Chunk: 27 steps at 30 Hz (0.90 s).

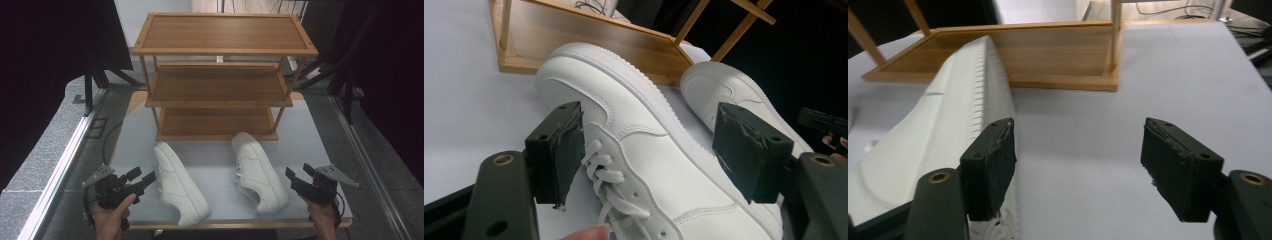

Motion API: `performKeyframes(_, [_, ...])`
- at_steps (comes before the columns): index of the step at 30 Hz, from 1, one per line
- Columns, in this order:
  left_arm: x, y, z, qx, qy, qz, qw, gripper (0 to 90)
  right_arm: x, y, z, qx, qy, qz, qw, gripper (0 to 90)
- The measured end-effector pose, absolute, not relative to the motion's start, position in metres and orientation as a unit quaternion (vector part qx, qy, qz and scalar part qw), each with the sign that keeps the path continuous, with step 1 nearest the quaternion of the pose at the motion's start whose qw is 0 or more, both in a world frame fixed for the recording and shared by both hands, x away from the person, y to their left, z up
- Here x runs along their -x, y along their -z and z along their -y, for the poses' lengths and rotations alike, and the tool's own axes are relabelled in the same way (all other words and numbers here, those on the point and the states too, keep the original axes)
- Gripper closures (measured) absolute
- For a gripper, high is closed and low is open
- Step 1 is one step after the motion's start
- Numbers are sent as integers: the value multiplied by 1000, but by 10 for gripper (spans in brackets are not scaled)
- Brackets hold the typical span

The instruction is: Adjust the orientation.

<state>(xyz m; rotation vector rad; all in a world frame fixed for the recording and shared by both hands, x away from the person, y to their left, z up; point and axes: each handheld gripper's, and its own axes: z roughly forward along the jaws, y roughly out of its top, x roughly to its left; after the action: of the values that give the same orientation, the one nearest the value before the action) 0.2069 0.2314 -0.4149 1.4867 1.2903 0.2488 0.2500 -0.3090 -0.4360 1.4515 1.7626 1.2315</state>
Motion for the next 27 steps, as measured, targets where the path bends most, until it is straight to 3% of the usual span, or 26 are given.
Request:
performKeyframes(10, [-201,423,-234,-630,-106,-552,536,345,-250,438,319,-561,-463,-633,265,324])
performKeyframes(17, [-191,436,-226,-667,-101,-528,516,680,-252,444,321,-569,-457,-635,255,327])
performKeyframes(21, [-175,453,-218,-686,-97,-525,493,818,-254,450,321,-574,-454,-636,244,325])
performKeyframes(24, [-163,467,-214,-683,-80,-537,488,891,-257,451,318,-572,-453,-641,239,320])
performKeyframes(27, [-156,473,-207,-696,-70,-535,474,900,-258,450,314,-565,-456,-646,235,316])
